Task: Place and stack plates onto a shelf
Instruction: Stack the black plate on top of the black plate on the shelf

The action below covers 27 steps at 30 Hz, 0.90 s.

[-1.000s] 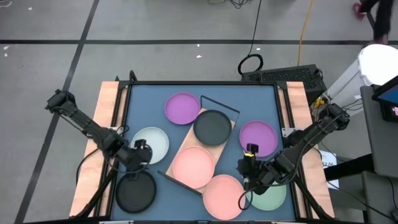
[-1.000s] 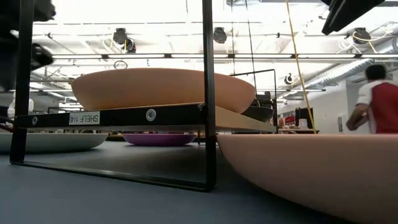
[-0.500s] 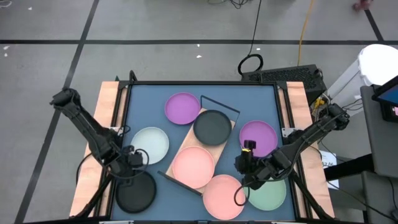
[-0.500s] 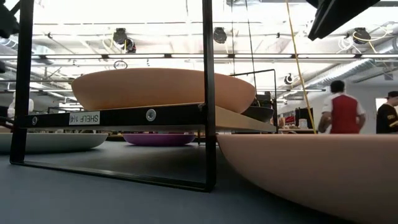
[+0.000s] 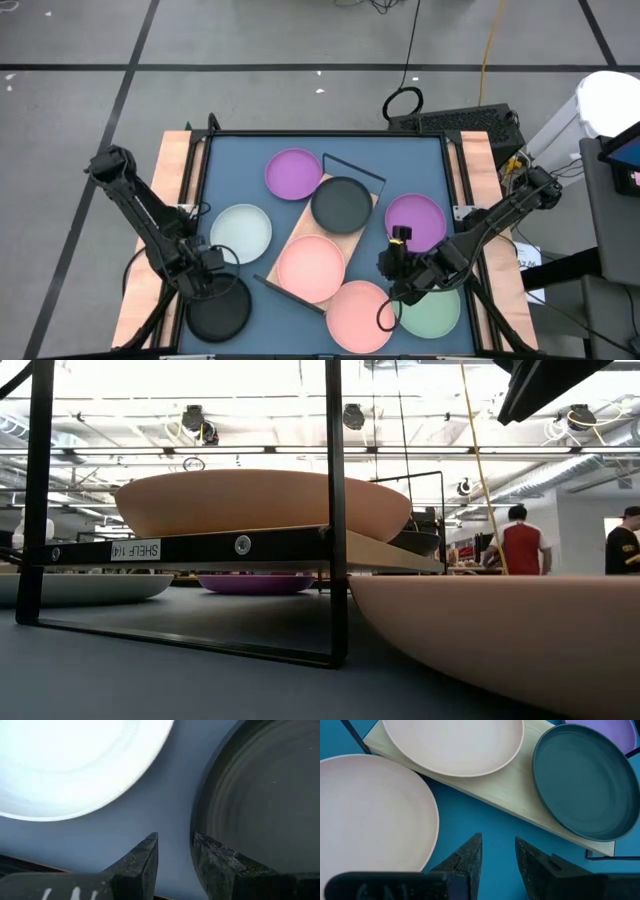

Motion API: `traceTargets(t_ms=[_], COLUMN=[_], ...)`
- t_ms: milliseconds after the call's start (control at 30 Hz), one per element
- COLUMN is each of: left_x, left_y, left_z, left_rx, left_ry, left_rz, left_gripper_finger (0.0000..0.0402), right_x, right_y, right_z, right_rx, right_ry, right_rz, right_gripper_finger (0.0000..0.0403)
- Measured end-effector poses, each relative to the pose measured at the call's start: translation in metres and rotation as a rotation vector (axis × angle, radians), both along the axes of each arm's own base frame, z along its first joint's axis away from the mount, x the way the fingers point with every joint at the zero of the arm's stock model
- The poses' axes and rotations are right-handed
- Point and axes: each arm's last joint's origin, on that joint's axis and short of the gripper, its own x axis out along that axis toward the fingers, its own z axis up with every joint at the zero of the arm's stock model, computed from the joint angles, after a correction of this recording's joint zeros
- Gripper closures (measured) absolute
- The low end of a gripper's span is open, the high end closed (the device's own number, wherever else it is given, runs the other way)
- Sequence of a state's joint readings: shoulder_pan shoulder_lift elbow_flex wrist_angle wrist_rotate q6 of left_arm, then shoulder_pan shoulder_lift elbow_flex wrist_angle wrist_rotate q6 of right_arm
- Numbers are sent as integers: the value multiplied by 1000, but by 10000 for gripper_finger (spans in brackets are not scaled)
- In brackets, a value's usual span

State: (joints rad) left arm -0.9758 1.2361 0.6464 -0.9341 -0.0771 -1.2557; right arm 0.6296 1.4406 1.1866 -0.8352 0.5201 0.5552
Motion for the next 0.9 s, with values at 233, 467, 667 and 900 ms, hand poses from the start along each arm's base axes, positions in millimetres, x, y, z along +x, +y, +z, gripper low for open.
traceTargets(t_ms=[233, 467, 667, 900], left_x=[4, 0, -1, 3], left_y=[-7, 0, 3, -4], left_z=[-2, -26, -33, -26], left_rx=[-52, -68, -85, -117], left_ry=[-61, -103, -116, -145], left_rz=[-6, 124, 165, 126], left_gripper_finger=[270, 270, 271, 286], right_x=[0, 1, 5, 6], right_y=[0, 2, 7, 8], right_z=[0, 0, 2, 3], right_rx=[3, 57, 131, 128], right_ry=[-1, 3, -18, -31], right_rz=[-3, 2, 48, 70], right_gripper_finger=[301, 301, 301, 301])
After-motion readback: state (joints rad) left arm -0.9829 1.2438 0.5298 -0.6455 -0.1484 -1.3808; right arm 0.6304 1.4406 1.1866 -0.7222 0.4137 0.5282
